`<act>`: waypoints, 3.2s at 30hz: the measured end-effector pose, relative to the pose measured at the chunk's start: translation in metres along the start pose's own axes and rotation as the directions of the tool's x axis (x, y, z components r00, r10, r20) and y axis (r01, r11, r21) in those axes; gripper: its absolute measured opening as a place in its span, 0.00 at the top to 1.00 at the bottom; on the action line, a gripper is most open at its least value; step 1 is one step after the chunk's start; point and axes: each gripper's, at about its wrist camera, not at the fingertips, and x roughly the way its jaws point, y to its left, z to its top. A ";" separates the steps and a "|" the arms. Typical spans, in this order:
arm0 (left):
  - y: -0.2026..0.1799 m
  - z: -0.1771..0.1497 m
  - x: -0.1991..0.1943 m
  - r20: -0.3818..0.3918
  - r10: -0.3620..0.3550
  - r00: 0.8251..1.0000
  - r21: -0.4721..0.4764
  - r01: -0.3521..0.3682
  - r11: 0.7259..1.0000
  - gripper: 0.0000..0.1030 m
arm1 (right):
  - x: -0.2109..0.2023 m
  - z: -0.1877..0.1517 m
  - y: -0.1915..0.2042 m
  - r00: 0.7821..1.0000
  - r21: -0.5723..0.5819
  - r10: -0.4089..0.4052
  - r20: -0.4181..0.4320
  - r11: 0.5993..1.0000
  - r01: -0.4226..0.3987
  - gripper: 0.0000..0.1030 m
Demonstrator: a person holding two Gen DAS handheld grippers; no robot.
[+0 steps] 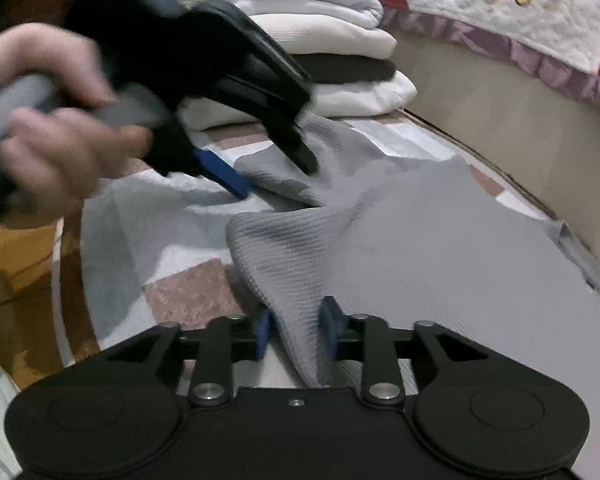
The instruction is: Fold clothes
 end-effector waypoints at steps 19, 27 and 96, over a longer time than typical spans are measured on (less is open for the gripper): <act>-0.125 -0.002 -0.005 0.015 -0.239 0.971 0.367 0.217 0.905 0.94 | -0.008 0.019 -0.051 0.992 0.343 0.052 0.113 0.935 -0.088 0.93; -0.251 -0.080 0.026 -0.297 -0.340 0.892 0.491 0.448 0.747 0.87 | -0.072 -0.044 -0.121 0.966 0.689 -0.131 0.221 0.722 -0.059 0.93; -0.134 -0.137 -0.008 -0.398 -0.066 0.915 0.808 0.384 0.448 0.96 | -0.094 -0.097 -0.235 0.973 0.633 -0.200 -0.116 0.740 0.228 0.97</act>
